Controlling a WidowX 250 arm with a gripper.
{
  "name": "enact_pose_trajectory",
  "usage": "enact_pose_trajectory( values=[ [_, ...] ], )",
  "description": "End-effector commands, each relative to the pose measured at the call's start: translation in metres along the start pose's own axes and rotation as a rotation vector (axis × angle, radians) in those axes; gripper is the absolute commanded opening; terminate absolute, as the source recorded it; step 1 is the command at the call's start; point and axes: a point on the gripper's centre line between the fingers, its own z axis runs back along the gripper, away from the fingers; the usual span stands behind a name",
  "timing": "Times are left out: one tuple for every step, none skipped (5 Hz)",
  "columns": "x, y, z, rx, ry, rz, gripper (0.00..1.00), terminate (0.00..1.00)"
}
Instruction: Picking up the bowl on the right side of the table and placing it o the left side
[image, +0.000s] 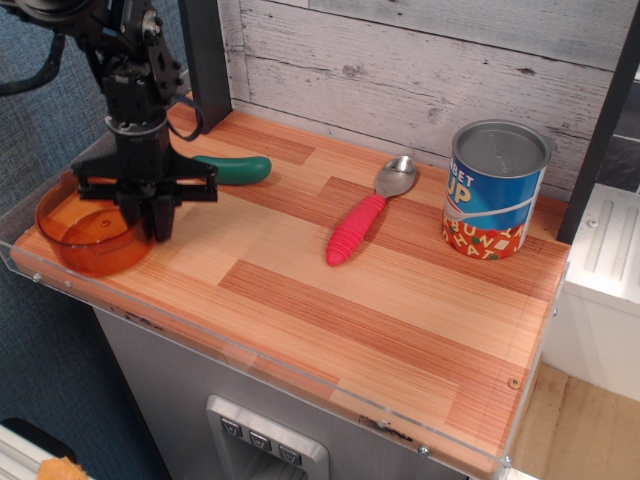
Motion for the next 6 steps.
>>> enact_pose_trajectory(
  values=[
    [0.014,0.002,0.036,0.009,-0.077,0.048,1.00,0.00],
    [0.016,0.002,0.052,-0.001,-0.108,0.062,1.00,0.00],
    [0.015,-0.004,0.074,-0.010,-0.136,0.052,1.00,0.00],
    [0.012,-0.014,0.094,-0.031,-0.150,0.048,1.00,0.00],
    [0.000,-0.025,0.106,-0.041,-0.149,0.002,1.00,0.00],
    [-0.011,-0.035,0.117,-0.072,-0.154,-0.036,1.00,0.00]
  ],
)
